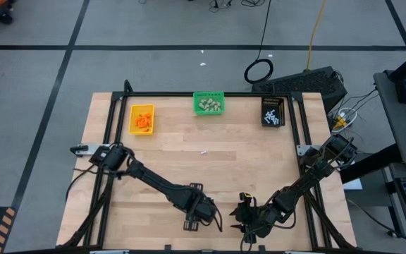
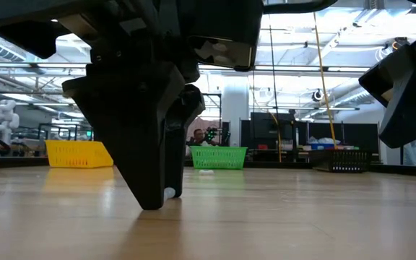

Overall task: Sort Halloween decoration
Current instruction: Put the white bone toy into the black bin

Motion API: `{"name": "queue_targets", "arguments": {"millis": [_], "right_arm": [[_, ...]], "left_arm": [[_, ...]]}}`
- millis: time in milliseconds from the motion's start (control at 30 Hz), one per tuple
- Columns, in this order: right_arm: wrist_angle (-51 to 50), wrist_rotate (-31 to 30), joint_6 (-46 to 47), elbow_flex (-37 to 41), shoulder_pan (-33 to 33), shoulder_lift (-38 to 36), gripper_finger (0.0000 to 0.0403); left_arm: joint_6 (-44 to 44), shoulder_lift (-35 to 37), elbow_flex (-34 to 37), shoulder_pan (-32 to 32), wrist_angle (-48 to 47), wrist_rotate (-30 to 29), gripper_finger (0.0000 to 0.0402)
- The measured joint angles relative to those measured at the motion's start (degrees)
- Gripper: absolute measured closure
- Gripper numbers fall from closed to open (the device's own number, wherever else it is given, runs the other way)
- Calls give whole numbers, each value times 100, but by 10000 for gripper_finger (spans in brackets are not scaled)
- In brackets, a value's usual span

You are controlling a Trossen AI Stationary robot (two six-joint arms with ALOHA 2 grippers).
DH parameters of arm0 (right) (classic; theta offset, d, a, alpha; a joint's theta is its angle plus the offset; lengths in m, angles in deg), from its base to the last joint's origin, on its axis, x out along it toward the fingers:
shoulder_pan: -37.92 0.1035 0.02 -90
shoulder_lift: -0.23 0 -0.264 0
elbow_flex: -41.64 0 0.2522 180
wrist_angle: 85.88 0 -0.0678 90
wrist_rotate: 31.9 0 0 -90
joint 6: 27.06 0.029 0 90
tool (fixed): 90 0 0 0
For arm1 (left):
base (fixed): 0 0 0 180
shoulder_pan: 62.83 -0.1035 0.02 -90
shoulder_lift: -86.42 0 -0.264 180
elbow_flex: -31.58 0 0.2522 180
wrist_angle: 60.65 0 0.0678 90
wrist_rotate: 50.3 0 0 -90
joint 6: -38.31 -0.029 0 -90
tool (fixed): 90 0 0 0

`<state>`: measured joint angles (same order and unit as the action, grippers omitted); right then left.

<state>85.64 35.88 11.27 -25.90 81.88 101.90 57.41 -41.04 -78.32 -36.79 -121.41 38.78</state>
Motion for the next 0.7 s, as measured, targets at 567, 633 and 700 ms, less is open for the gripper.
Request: {"name": "queue_targets", "arguments": {"millis": [567,633,700], "right_arm": [[0,0,-9,0,0,0,213],[1,0,-7,0,0,0,213],[2,0,-9,0,2,0,213]], "left_arm": [[4,0,0,-19,-11,66,280],[4,0,0,-19,-10,66,285],[4,0,0,-19,-10,69,287]]}}
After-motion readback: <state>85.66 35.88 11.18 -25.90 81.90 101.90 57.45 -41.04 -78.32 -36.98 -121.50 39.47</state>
